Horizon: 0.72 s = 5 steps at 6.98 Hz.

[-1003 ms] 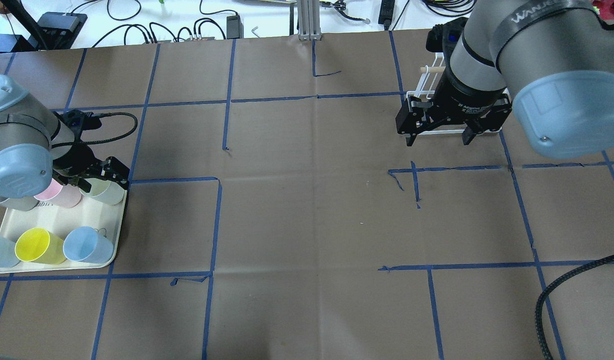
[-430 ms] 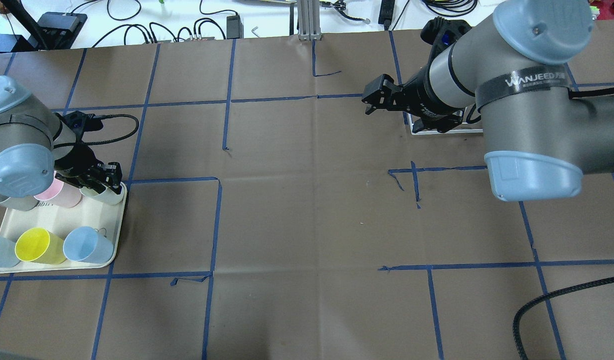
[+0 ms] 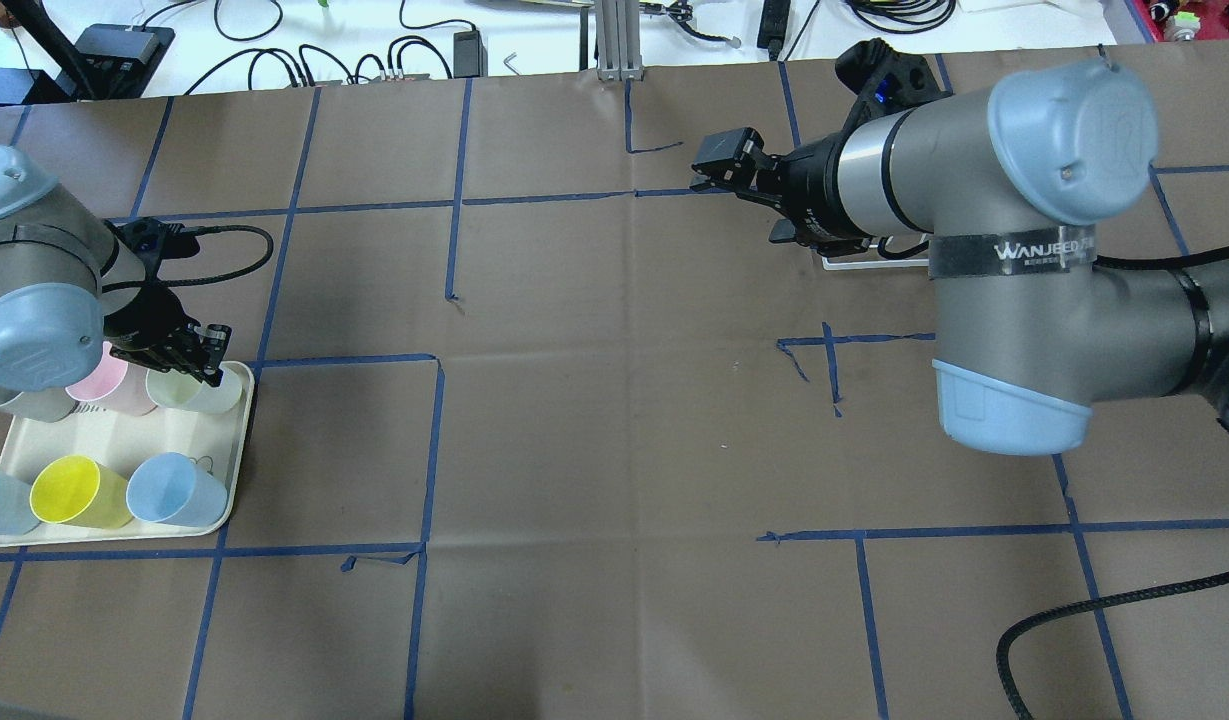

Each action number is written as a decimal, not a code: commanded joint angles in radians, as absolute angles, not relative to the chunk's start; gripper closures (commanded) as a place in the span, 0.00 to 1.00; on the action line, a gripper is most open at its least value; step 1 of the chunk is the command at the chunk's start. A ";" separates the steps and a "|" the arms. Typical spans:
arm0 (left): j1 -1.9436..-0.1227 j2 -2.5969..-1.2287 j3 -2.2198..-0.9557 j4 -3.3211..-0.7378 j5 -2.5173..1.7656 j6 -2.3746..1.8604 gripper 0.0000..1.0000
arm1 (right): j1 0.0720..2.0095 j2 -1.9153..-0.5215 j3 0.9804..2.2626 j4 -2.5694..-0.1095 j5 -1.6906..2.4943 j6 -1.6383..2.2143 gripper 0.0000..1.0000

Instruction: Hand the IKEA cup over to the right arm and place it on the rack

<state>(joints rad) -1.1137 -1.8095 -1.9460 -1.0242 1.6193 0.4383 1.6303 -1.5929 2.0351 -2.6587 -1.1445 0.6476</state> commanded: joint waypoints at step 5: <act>-1.143 -1.733 -1.562 -1.459 1.615 0.420 1.00 | 1.632 -1.514 2.170 -3.251 -0.985 1.144 0.00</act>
<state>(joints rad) -1.1334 -1.7285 -1.6737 -1.3191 1.6199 0.4269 1.6329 -1.5379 2.1269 -3.1027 -1.0226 1.0497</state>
